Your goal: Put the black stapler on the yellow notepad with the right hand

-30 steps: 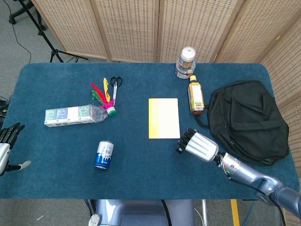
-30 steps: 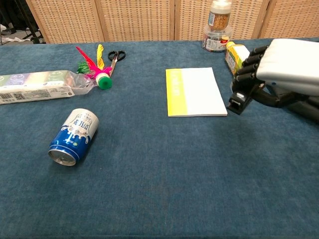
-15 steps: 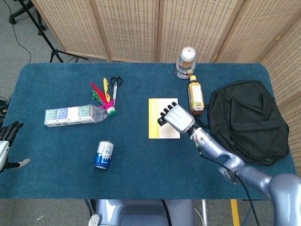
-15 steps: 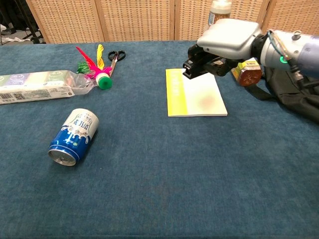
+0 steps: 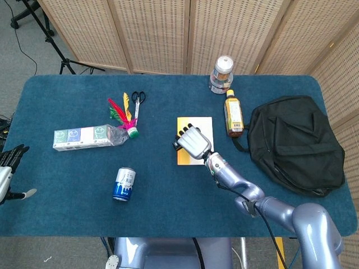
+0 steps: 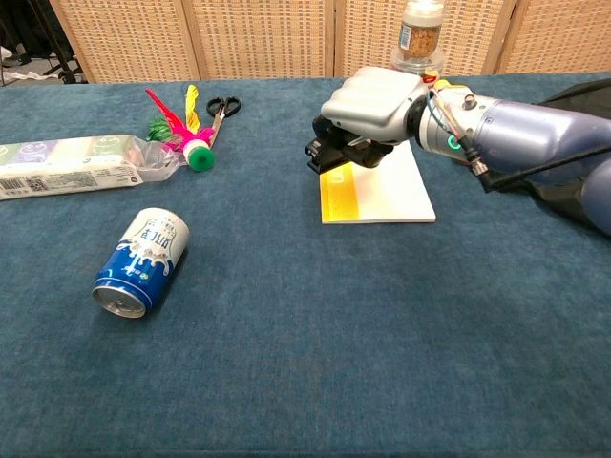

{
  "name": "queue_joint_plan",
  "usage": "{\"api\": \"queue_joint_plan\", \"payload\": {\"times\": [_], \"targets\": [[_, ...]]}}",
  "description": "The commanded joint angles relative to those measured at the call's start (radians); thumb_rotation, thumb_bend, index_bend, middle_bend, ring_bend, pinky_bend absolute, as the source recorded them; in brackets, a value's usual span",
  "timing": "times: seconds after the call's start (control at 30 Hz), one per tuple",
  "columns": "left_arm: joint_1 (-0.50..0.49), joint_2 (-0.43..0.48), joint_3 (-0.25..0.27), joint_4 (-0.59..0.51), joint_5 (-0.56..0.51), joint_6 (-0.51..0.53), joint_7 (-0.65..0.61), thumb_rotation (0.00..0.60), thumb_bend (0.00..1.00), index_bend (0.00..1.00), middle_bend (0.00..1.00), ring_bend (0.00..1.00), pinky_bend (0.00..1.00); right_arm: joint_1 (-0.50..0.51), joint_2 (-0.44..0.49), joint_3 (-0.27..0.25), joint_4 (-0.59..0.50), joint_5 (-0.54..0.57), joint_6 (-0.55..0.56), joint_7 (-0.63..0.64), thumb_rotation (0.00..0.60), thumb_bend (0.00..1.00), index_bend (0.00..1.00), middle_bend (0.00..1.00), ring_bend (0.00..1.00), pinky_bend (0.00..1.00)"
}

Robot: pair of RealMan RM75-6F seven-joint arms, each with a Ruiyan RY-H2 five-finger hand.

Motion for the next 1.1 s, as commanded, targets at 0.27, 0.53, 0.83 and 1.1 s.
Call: {"api": "queue_joint_plan", "payload": {"times": [0.27, 0.53, 0.83, 1.1], "targets": [[-0.001, -0.002, 0.001, 0.001, 0.001, -0.001, 0.009, 0.6, 0.0, 0.0, 0.0, 0.0, 0.0, -0.016, -0.052, -0.045, 0.06, 0.019, 0.026, 0.007, 0.6, 0.88, 0.56, 0.52, 0.43, 0.38], [0.002, -0.003, 0.002, -0.001, -0.001, 0.003, 0.013, 0.6, 0.0, 0.0, 0.0, 0.0, 0.0, -0.017, -0.077, -0.067, 0.097, 0.015, 0.046, -0.006, 0.6, 0.81, 0.47, 0.38, 0.38, 0.38], [0.004, 0.0, 0.005, -0.002, 0.006, 0.007, 0.006, 0.6, 0.0, 0.0, 0.0, 0.0, 0.0, -0.043, -0.005, -0.054, -0.002, 0.118, -0.025, -0.107, 0.6, 0.62, 0.0, 0.0, 0.0, 0.06], [0.007, 0.007, 0.008, -0.001, 0.021, 0.016, -0.012, 0.6, 0.0, 0.0, 0.0, 0.0, 0.0, -0.149, 0.199, -0.042, -0.394, 0.073, 0.218, -0.158, 0.6, 0.61, 0.0, 0.0, 0.0, 0.01]]}}
